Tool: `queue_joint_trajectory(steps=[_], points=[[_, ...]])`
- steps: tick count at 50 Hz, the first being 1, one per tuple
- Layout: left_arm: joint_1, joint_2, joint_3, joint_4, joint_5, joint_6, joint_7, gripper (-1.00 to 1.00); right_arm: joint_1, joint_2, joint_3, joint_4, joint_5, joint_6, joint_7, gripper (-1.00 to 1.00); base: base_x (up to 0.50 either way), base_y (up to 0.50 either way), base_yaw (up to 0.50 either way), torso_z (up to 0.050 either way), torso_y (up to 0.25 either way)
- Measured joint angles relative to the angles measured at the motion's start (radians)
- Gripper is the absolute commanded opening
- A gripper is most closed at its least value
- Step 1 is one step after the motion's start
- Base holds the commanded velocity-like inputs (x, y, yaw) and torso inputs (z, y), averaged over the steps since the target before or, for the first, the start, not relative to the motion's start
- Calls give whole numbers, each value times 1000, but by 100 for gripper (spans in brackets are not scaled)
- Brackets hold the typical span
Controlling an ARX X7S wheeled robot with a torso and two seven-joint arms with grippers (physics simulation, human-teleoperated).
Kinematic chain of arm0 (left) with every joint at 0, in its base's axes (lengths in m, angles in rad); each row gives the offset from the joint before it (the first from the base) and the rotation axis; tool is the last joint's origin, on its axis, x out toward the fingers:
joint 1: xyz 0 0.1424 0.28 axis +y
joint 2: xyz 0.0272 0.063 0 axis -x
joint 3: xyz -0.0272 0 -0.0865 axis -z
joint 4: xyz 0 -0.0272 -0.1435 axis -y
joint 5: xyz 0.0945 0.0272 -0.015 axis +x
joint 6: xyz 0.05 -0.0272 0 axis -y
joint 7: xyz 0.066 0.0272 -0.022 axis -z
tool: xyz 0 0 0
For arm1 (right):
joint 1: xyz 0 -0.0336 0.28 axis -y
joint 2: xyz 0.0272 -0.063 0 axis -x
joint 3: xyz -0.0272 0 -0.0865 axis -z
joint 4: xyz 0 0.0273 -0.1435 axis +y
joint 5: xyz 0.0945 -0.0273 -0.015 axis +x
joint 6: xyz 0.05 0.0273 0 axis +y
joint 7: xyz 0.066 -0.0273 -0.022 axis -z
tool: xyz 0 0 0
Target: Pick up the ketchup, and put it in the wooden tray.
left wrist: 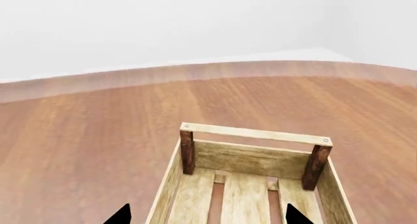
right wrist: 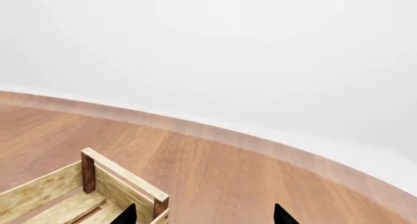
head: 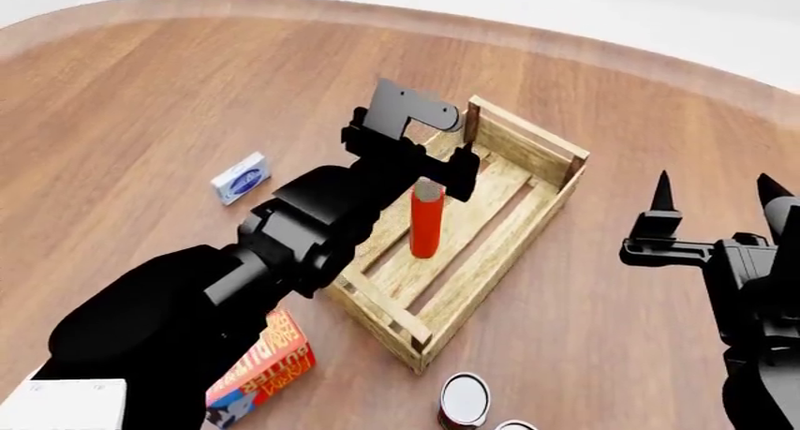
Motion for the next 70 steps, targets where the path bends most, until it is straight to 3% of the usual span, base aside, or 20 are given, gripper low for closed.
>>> queue_joint_trajectory(steps=[10,21,34,51,61,70], points=[[-38,-14,-17,41,-27,6,-3,100,6,5,4,-34,17,30,14,100,0,0,0,-18,96],[-82,-101,-48,204,-46,20,-66,100,9,15,24,-101,54,91,41,100,0,0,0,-17,97],[-58,-351,-68,553,35,138,-287,100,3,32,11,-125,35,79,42,100,0,0,0,-18,101],[128,-713,-76,946,152,308,-668,100,72,14,-141,-78,-100,1,64,100,0,0,0,-14,68],[225,-852,-79,1077,210,382,-839,100,30,8,-143,-118,-116,-20,86,100,0,0,0,0,0],[278,-927,-82,1152,246,422,-932,100,-6,1,-143,-150,-127,-31,106,100,0,0,0,0,0]])
